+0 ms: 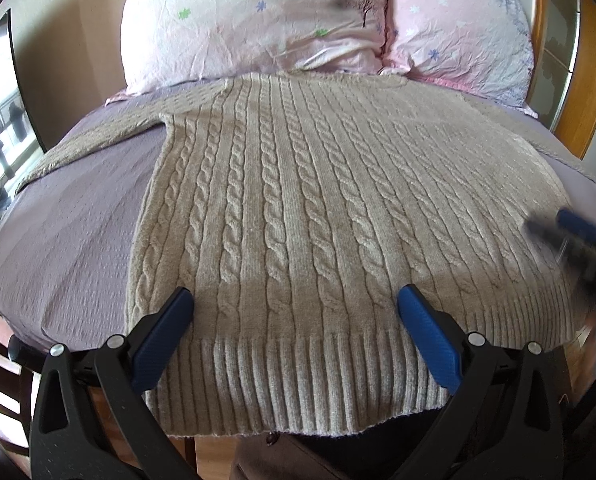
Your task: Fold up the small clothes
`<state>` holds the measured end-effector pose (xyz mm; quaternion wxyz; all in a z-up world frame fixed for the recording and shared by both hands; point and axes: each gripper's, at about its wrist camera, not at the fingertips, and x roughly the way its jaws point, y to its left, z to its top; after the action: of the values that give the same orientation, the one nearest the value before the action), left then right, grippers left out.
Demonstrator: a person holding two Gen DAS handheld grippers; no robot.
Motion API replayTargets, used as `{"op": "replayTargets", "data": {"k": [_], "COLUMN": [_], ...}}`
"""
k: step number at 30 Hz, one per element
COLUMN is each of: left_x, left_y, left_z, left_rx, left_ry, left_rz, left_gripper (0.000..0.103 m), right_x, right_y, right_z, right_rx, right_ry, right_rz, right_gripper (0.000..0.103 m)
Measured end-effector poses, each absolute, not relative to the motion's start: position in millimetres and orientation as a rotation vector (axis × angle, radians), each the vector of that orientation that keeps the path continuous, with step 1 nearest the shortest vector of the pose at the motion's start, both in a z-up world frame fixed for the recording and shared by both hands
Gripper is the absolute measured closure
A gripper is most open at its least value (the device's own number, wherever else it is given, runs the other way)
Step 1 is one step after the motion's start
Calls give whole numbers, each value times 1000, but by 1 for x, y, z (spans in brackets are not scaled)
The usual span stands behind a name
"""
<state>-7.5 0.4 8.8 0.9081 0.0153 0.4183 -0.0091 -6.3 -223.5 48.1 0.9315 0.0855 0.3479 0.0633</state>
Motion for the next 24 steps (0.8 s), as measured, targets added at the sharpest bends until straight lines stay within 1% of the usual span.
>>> {"op": "replayTargets", "data": {"k": [4, 6, 7, 8, 9, 10, 11, 14, 16, 17, 19, 22, 24], "left_x": [1, 8, 14, 20, 23, 31, 34, 53, 61, 68, 75, 79, 80], "left_y": [12, 23, 32, 39, 43, 51, 55, 72, 79, 84, 92, 105, 115], "left_z": [7, 12, 17, 21, 23, 29, 32, 41, 44, 45, 45, 48, 49], "left_rx": [-24, -86, -131, -159, -175, -196, -206, -253, -278, -295, -324, -379, -415], "left_ry": [838, 814, 790, 768, 750, 717, 697, 615, 598, 592, 580, 566, 553], "left_rz": [-92, -131, -152, -159, -160, -156, -153, -143, -137, -137, -141, -162, -176], "left_gripper": [2, 2, 2, 2, 2, 2, 2, 2, 2, 2, 2, 2, 2], "right_x": [31, 47, 56, 63, 70, 79, 85, 105, 114, 120, 125, 130, 131], "right_y": [-341, -397, -432, -458, -484, -515, -533, -583, -605, -614, -627, -634, -636], "right_z": [83, 90, 91, 91, 88, 84, 79, 58, 45, 39, 33, 29, 26], "right_rx": [393, 495, 556, 596, 639, 695, 731, 861, 942, 971, 993, 973, 949], "right_ry": [656, 650, 644, 643, 645, 652, 657, 683, 692, 694, 682, 644, 639], "right_rz": [-106, -232, -325, -400, -466, -540, -579, -684, -729, -751, -774, -796, -810], "right_gripper": [1, 1, 4, 11, 22, 28, 36, 50, 55, 56, 56, 61, 80]}}
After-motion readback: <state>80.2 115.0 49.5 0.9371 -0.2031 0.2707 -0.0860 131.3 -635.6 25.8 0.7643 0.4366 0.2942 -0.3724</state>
